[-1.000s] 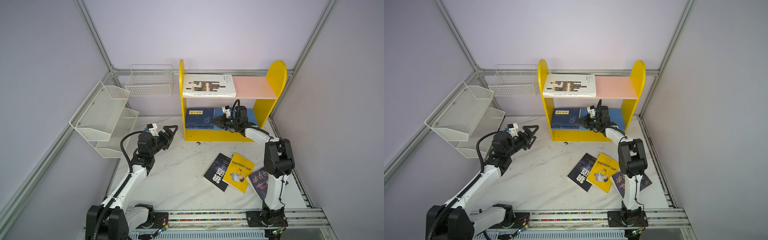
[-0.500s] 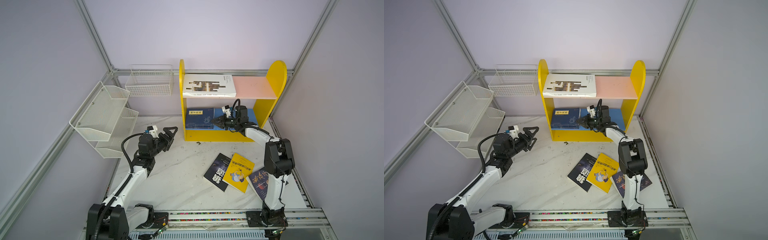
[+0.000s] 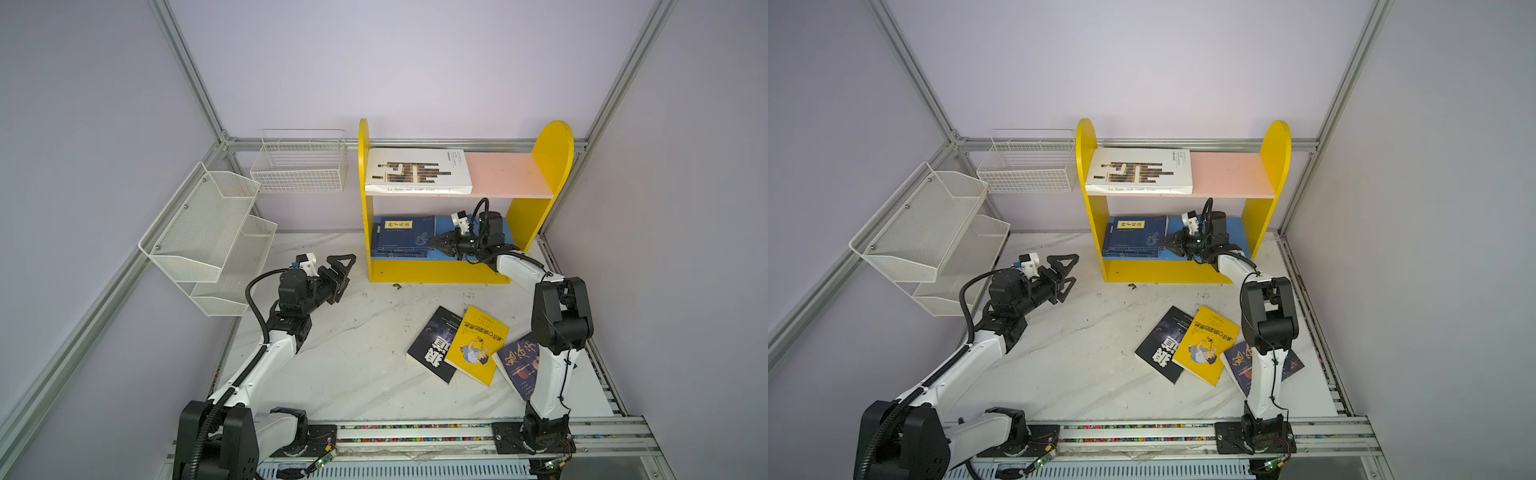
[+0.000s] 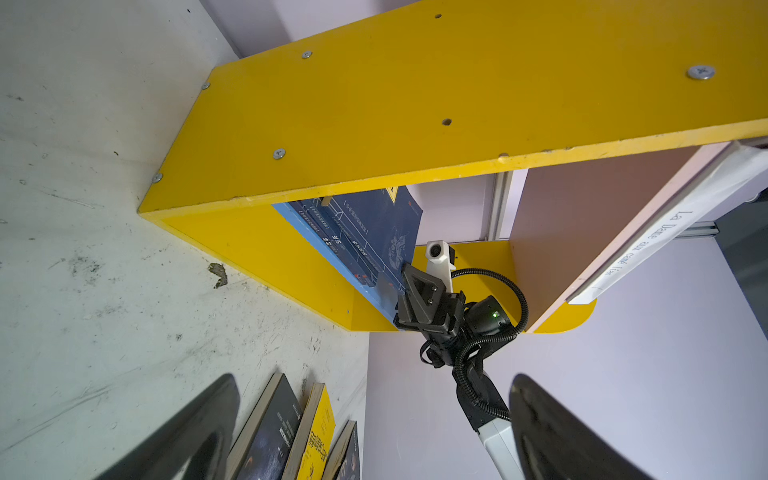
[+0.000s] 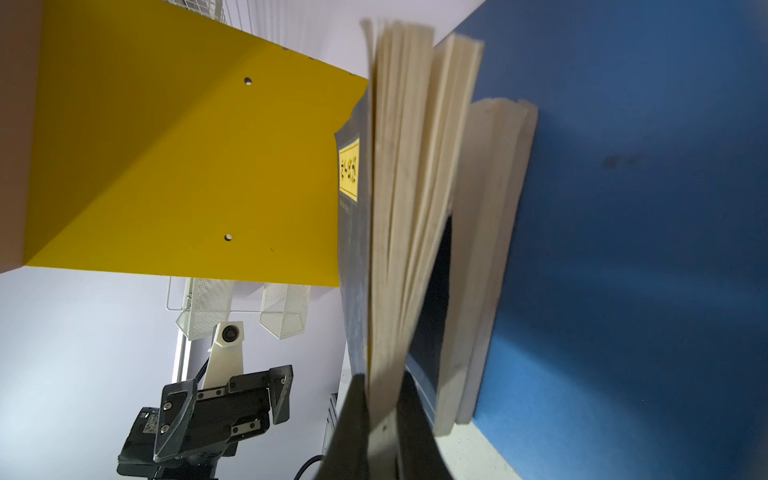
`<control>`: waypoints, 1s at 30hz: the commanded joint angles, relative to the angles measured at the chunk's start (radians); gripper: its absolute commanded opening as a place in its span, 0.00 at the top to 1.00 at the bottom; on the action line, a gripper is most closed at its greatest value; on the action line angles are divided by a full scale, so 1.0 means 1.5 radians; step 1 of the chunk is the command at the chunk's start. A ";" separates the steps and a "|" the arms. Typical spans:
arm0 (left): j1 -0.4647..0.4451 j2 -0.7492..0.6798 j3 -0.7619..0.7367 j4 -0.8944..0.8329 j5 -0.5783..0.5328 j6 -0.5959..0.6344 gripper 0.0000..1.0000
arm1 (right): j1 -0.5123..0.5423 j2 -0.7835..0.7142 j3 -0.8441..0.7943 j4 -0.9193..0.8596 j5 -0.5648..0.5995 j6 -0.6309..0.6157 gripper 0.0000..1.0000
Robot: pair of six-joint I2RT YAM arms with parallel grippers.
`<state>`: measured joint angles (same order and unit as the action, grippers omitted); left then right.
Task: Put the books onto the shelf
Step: 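Push the blue book against the dark books on the blue tier with the right gripper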
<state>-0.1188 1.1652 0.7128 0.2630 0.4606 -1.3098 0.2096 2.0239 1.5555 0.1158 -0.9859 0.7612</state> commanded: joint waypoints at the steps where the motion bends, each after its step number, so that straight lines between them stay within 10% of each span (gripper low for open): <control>1: 0.005 -0.002 -0.028 0.037 0.015 -0.010 0.00 | 0.005 0.000 0.006 0.002 -0.002 -0.009 0.97; 30: 0.005 0.006 -0.057 0.066 0.011 -0.027 0.00 | 0.039 -0.001 0.009 0.022 0.048 0.020 0.97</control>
<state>-0.1188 1.1751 0.6727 0.3084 0.4652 -1.3483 0.2584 2.0552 1.5768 0.1207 -0.9512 0.7879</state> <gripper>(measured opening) 0.997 0.123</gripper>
